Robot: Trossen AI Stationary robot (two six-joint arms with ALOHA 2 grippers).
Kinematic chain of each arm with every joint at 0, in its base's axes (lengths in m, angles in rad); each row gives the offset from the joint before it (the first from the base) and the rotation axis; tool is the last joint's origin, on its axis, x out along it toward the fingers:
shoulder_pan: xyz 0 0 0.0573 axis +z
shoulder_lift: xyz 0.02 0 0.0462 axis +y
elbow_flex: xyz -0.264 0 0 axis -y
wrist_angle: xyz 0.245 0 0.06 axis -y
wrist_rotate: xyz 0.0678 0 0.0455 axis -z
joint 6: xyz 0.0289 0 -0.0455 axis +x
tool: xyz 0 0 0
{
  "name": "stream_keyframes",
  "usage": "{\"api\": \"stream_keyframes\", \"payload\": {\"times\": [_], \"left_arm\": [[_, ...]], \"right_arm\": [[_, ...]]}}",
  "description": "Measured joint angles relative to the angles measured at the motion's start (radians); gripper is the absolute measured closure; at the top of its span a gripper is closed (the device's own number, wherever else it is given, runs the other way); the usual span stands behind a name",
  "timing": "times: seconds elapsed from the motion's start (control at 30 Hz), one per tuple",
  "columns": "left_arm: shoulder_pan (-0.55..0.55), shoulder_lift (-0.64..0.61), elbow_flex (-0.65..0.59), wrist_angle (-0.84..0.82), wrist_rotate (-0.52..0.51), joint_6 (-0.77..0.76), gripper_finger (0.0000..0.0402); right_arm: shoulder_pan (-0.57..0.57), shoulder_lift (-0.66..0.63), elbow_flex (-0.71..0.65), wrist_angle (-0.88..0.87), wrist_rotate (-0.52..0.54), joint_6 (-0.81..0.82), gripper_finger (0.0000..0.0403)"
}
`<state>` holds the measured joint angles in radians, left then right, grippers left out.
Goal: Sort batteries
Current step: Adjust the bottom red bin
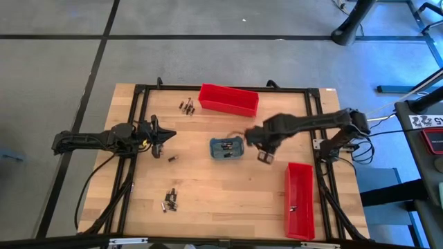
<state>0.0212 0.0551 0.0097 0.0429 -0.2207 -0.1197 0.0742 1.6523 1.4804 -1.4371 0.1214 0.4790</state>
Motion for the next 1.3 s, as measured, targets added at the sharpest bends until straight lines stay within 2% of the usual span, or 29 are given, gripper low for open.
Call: {"api": "stream_keyframes", "payload": {"times": [0.13, 0.23, 0.43, 0.57, 0.67, 0.9, 1.03, 1.17, 1.3], "left_arm": [[0.0, 0.0, 0.0, 0.0, 0.0, 0.005, 0.04], [0.0, 0.0, 0.0, 0.0, 0.0, 0.021, 0.04], [0.0, 0.0, 0.0, 0.0, 0.0, 0.026, 0.04], [0.0, 0.0, 0.0, 0.0, 0.0, 0.026, 0.04], [0.0, 0.0, 0.0, 0.0, 0.0, 0.026, 0.04], [0.0, 0.0, 0.0, 0.0, 0.0, 0.024, 0.04], [0.0, 0.0, 0.0, 0.0, 0.0, 0.023, 0.04], [0.0, 0.0, 0.0, 0.0, 0.0, 0.023, 0.04], [0.0, 0.0, 0.0, 0.0, 0.0, 0.023, 0.04]], "right_arm": [[0.114, -0.007, 0.006, -0.14, -0.086, 0.165, 0.027], [0.198, -0.041, -0.054, -0.098, -0.164, 0.25, 0.027], [0.299, -0.109, -0.209, -0.084, -0.241, 0.449, 0.0276], [0.343, -0.176, -0.35, 0.057, -0.255, 0.57, 0.0298], [0.368, -0.205, -0.445, 0.076, -0.266, 0.612, 0.0321], [0.369, -0.226, -0.593, 0.145, -0.255, 0.615, 0.0374], [0.356, -0.226, -0.638, 0.117, -0.217, 0.584, 0.0397], [0.325, -0.229, -0.654, 0.05, -0.186, 0.527, 0.0397], [0.291, -0.228, -0.655, 0.007, -0.109, 0.433, 0.0395]]}}
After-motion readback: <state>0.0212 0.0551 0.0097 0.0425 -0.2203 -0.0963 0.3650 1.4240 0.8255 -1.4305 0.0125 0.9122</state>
